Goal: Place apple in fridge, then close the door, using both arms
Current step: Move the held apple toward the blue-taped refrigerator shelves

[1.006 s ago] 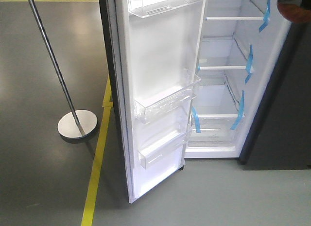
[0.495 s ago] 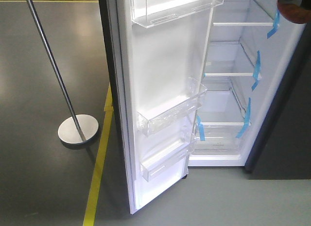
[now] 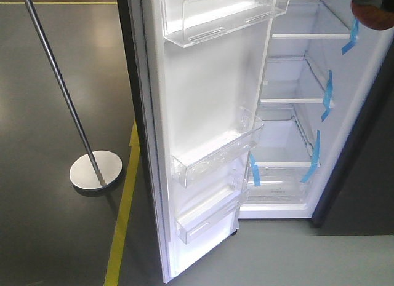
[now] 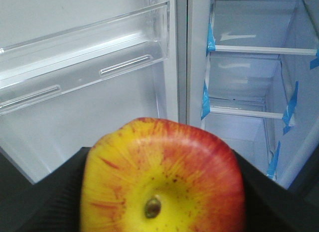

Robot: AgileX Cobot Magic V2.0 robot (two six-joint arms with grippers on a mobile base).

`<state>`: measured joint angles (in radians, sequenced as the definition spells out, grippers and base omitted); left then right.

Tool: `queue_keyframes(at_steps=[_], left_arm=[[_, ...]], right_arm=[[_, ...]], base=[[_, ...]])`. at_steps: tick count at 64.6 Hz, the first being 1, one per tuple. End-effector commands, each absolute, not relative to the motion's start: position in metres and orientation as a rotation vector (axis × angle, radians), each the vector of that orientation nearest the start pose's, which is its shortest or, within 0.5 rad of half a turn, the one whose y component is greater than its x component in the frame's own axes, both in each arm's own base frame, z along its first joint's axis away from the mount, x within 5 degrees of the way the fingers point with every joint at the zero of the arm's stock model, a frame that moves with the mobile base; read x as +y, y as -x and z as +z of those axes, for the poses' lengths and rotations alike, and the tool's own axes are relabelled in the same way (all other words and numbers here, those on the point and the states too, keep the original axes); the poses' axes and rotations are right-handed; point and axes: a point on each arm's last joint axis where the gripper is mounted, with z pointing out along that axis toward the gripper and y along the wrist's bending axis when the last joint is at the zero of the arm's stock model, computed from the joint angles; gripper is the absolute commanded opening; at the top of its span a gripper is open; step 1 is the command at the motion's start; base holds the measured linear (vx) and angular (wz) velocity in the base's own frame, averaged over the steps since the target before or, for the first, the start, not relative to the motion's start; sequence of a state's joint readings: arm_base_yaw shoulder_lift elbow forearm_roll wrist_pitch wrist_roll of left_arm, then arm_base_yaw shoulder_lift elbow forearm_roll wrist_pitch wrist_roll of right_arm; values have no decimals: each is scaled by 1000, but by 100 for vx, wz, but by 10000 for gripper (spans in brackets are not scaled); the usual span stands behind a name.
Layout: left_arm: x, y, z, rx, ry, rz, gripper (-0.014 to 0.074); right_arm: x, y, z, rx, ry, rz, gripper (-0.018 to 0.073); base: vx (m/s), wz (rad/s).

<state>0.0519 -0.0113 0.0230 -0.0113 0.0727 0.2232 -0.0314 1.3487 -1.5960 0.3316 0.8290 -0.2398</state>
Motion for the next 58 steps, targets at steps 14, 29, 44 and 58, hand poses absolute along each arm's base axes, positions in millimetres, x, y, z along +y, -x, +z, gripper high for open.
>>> queue_keyframes(at_steps=[14, 29, 44, 58], left_arm=[[3, -55, 212, 1473, -114, 205, -6], [3, -55, 212, 1473, -114, 205, -6], [3, -55, 212, 1473, -114, 205, -6], [3, -55, 212, 1473, -114, 205, -6]], right_arm=[[11, -276, 492, 1899, 114, 206, 36], [11, -276, 492, 1899, 114, 206, 36], [11, -276, 492, 1899, 114, 206, 36], [11, -276, 492, 1899, 114, 206, 36]], base=[[7, -1], [6, 0], [4, 0], [3, 0]])
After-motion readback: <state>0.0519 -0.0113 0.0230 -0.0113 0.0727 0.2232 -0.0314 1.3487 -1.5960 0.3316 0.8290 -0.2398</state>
